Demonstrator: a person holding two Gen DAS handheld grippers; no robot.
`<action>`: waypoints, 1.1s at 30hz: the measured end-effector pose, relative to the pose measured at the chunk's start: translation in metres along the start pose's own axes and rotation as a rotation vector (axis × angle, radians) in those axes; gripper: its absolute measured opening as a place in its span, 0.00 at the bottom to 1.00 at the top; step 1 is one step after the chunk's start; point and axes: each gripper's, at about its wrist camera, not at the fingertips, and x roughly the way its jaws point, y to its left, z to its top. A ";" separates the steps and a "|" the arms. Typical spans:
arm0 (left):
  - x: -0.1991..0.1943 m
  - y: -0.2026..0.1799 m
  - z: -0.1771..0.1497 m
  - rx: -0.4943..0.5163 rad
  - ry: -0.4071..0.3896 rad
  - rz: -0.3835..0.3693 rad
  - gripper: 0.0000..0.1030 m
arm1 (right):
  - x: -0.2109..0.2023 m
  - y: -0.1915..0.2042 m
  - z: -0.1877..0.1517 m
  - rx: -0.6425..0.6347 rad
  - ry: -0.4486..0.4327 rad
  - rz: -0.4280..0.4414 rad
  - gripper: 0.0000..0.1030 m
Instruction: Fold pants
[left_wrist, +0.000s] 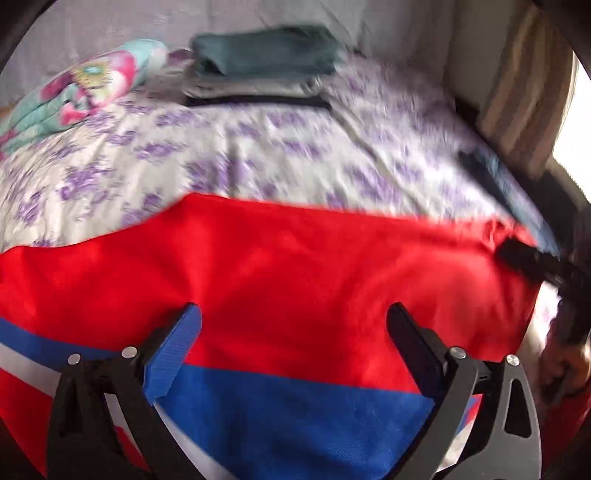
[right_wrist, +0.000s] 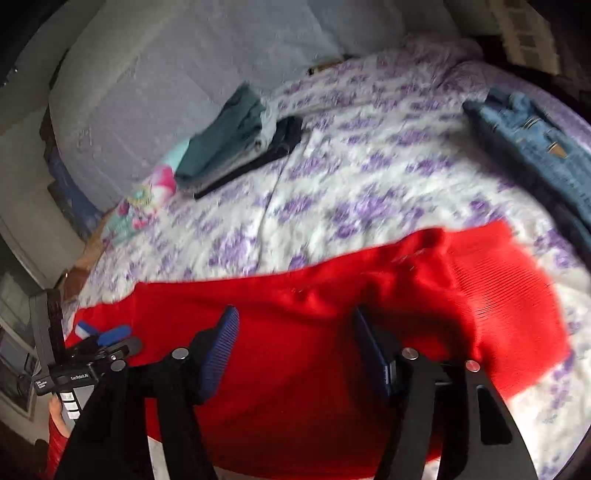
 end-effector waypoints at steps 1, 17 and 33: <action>0.001 0.008 -0.002 -0.029 0.006 0.006 0.95 | -0.014 -0.002 -0.002 -0.004 -0.033 0.005 0.65; -0.041 -0.009 -0.012 0.005 -0.037 -0.030 0.95 | -0.022 -0.109 -0.024 0.381 0.007 0.115 0.71; -0.139 0.225 -0.085 -0.577 -0.326 0.140 0.95 | -0.035 -0.022 -0.007 0.050 -0.181 -0.213 0.31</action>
